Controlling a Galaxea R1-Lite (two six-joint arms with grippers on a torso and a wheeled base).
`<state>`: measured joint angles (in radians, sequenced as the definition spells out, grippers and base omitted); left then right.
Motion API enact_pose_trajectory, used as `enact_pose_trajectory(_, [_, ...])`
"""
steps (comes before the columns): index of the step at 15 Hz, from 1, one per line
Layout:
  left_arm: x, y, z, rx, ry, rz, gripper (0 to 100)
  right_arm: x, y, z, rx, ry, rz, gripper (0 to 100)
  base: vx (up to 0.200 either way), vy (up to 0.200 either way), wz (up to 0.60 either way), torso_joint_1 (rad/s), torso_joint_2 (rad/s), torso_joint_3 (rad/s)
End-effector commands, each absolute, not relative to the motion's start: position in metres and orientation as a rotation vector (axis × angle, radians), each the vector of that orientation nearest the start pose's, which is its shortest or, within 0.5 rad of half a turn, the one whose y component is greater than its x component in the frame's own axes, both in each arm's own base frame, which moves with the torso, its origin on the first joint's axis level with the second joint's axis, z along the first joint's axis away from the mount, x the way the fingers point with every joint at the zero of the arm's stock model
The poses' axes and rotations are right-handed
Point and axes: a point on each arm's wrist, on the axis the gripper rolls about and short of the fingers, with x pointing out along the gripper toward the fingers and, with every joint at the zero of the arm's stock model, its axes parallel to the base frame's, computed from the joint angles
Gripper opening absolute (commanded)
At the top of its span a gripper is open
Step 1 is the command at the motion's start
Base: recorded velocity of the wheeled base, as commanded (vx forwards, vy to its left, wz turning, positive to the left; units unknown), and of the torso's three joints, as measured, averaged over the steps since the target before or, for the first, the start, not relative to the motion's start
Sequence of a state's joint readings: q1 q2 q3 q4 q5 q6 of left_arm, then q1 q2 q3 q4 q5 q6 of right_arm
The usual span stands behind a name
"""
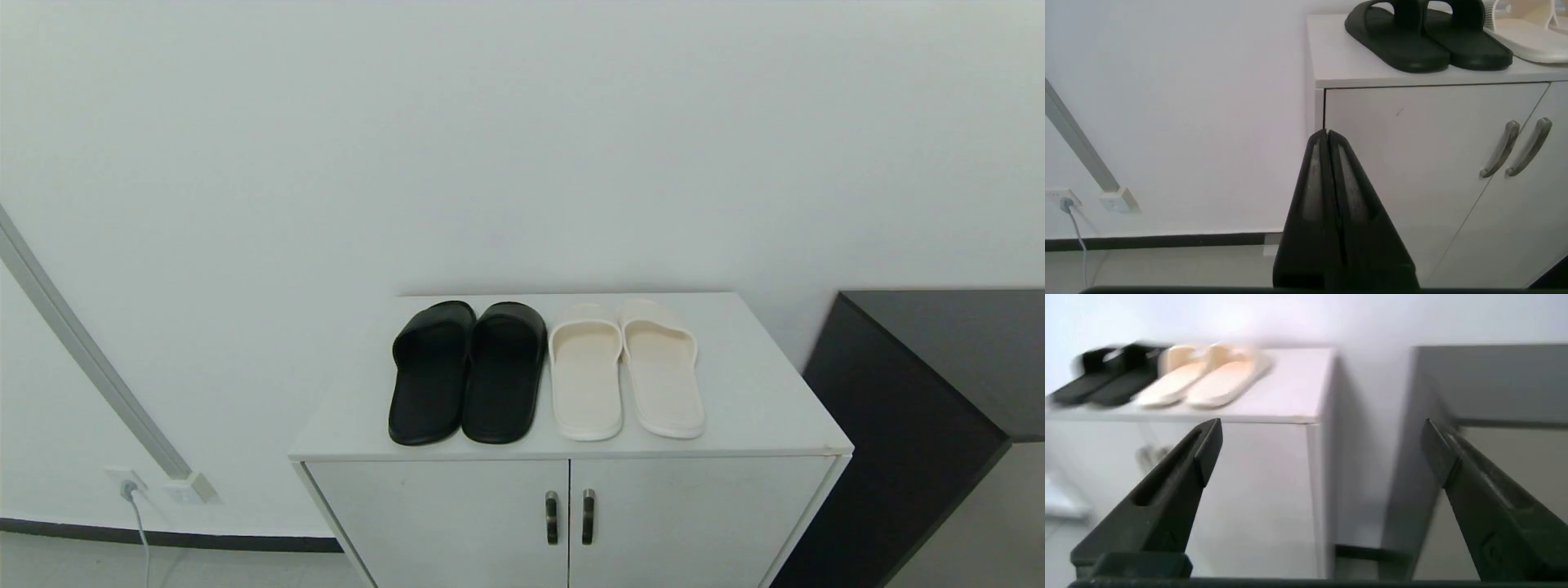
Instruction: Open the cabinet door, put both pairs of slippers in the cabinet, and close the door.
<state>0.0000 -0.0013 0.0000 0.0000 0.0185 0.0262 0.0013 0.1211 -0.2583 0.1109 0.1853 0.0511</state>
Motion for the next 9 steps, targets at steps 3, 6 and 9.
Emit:
enact_pose_trajectory(3, [-0.023, 0.0, 0.075, 0.029, 0.0, 0.018, 0, 0.039, 0.009, 0.181, 0.07, 0.251, 0.381, 100, 0.0, 0.0, 0.0, 0.0, 0.0, 0.0])
enact_pose_trajectory(6, [-0.023, 0.0, 0.075, 0.031, 0.0, 0.017, 0, 0.097, 0.034, 0.201, 0.102, 0.282, 0.467, 100, 0.0, 0.0, 0.0, 0.0, 0.0, 0.0])
enact_pose_trajectory(9, [-0.023, 0.0, 0.075, 0.052, 0.0, 0.0, 0, 0.122, 0.09, 0.212, 0.121, 0.233, 0.457, 100, 0.0, 0.0, 0.0, 0.0, 0.0, 0.0])
